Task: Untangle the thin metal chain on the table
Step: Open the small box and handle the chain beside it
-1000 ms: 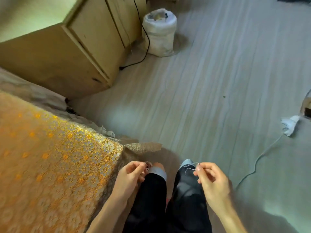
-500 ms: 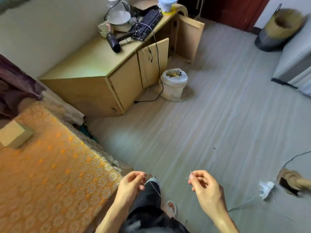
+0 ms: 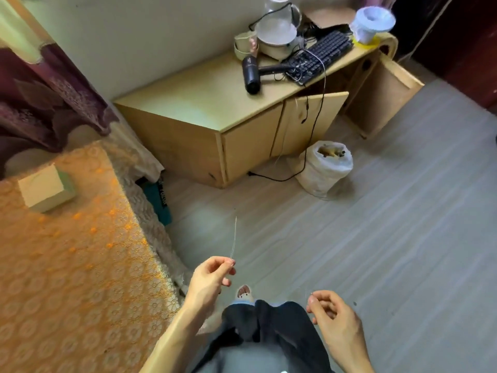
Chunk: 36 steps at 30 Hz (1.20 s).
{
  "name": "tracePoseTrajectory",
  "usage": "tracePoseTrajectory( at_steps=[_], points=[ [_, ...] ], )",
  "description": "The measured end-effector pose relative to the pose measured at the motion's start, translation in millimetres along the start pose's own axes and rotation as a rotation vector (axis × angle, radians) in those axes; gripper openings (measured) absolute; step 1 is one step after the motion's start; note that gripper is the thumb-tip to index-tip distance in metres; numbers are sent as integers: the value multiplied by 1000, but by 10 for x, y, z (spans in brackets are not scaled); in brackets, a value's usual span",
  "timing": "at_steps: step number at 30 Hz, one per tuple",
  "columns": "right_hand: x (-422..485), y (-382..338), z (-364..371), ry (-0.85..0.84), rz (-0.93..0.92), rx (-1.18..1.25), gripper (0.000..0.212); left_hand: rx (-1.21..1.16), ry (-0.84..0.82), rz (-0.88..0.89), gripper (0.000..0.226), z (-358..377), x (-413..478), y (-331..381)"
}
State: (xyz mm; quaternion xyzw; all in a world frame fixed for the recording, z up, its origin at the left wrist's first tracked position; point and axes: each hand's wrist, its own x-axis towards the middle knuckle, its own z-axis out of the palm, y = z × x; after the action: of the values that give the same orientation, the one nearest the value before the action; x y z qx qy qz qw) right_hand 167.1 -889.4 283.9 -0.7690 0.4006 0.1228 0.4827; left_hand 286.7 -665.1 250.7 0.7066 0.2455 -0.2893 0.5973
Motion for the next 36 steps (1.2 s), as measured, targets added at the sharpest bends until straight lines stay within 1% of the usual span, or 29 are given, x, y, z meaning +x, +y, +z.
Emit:
tracePoseTrajectory(
  at_steps=[3,7,9,12,14,19,24,27,29,36],
  points=[
    [420,-414,-41,-33,-31,-50,12,-61,43,13,11,-24,253,254],
    [1006,-932,-4,-113,-105,-132,9,-117,126,-19,11,-95,570,455],
    [1334,-1210,67,-171,-147,-188,9,-165,200,-39,12,-119,709,564],
    [1830,-1719,230,-288,-261,-284,10,-233,307,-56,12,-162,874,751],
    [2122,-2070,327,-366,-337,-317,10,-283,395,-103,12,-173,951,862],
    [2621,-2924,696,-583,-491,-407,10,-482,575,-165,12,-135,1047,1071],
    [2822,-3548,1232,-765,-590,-524,11,-665,735,-231,14,-214,1133,1147],
    [2837,-3810,1688,-857,-650,-610,9,-764,812,-270,14,-425,1248,1146],
    [2810,-3941,2001,-881,-678,-642,10,-806,841,-280,14,-626,1357,1145],
    [2570,-4433,2958,-943,-708,-723,11,-904,922,-233,13,-1600,1601,1313]
  ],
)
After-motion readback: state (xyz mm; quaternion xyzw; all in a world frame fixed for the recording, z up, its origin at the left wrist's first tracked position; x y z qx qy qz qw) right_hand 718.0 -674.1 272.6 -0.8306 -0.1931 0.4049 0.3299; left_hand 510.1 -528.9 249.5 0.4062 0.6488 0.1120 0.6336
